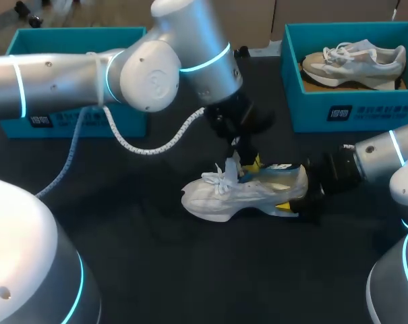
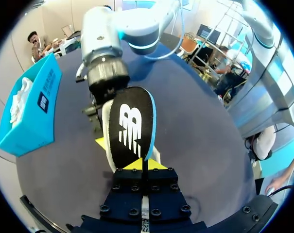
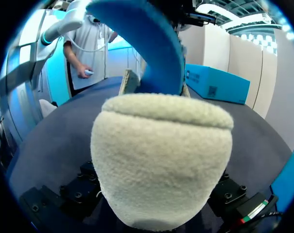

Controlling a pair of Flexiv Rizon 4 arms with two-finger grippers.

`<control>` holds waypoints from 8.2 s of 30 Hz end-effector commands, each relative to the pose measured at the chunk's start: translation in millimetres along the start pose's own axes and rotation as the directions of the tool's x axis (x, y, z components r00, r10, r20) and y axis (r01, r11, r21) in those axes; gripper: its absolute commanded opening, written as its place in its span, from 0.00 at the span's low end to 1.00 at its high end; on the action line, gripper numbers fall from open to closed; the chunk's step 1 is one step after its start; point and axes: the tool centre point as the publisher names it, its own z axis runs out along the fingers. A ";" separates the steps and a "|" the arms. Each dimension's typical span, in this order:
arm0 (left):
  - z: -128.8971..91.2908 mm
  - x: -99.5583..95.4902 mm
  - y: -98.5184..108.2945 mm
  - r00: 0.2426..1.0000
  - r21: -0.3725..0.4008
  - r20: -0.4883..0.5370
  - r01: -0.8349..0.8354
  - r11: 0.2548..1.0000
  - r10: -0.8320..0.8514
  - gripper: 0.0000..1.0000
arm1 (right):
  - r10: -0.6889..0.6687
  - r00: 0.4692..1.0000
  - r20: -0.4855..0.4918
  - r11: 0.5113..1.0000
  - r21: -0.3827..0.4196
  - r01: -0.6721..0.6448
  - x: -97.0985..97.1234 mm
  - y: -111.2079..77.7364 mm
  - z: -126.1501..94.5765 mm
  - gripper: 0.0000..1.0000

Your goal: Take the shoe out of the shoebox, open the shoe tongue, remove and reinsert the insole, then place the shoe into the shoebox

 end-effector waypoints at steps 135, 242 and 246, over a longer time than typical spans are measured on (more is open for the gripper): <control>7.4 -4.7 -37.7 0.796 0.225 0.593 -0.020 0.974 -0.121 0.59 | 0.000 1.000 0.000 1.000 0.004 0.000 2.6 -2.1 5.3 0.00; -207.6 -20.2 -165.2 0.995 0.805 0.103 -0.079 0.588 -0.008 0.00 | 0.000 1.000 0.000 1.000 0.004 0.000 2.6 -2.1 5.3 0.00; -207.6 -20.2 -165.2 0.995 0.805 0.103 -0.079 0.588 -0.008 0.00 | 0.000 1.000 0.000 1.000 0.004 0.000 2.6 -2.1 5.3 0.00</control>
